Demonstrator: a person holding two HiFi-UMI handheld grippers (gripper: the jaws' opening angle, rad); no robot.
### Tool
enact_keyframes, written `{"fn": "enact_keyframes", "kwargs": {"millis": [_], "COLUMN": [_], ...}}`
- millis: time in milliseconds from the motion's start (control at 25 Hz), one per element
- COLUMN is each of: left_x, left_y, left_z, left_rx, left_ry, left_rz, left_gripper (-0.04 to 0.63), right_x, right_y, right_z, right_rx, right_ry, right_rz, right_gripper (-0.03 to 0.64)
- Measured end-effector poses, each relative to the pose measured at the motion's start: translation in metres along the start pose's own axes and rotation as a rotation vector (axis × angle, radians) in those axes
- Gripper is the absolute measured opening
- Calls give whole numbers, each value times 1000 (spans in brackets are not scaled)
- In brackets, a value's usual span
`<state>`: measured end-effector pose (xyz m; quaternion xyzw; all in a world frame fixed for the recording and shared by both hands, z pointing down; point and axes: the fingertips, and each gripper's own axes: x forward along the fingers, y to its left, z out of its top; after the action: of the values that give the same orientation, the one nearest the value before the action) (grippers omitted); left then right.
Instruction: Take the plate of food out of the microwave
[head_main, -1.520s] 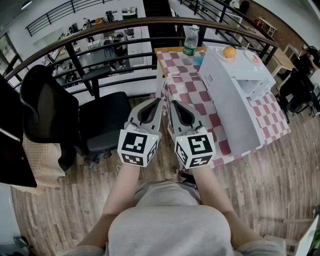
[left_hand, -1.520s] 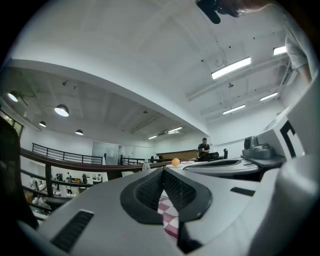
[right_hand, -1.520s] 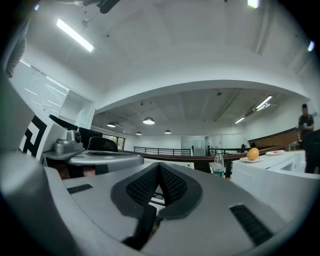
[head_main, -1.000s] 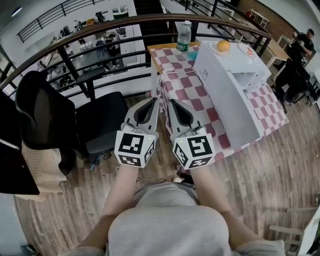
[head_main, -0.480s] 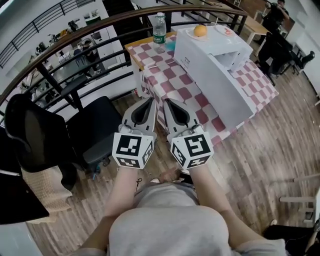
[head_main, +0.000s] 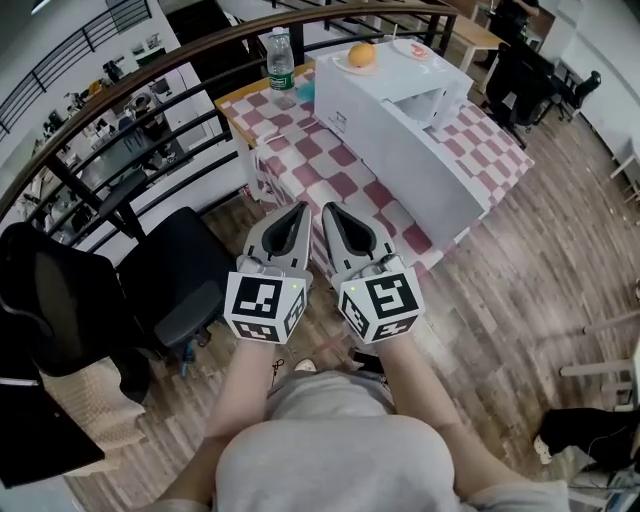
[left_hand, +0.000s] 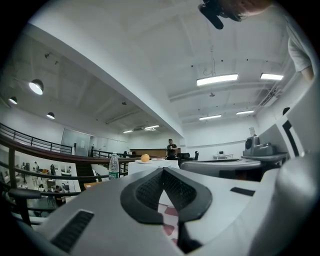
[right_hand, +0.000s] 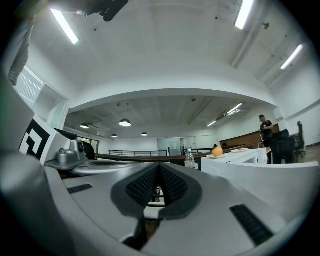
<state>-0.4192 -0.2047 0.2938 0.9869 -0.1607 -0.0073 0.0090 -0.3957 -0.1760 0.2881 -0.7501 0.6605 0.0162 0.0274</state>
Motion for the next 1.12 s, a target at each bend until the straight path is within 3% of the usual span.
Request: {"fn": "enact_keyframes", "kwargs": {"millis": [480, 1120], "left_x": [24, 63], "left_y": [-28, -113], "left_z": [4, -3], "left_rx": [20, -12], "left_ry": [-3, 1], "left_rz": [11, 39], "left_gripper": [2, 2], "right_x": [-17, -83], "right_y": [-32, -104], "right_z": [5, 1], "right_rx": [-9, -16], "right_ry": [-11, 27], "right_rz": [15, 27], "right_gripper": [23, 23]}}
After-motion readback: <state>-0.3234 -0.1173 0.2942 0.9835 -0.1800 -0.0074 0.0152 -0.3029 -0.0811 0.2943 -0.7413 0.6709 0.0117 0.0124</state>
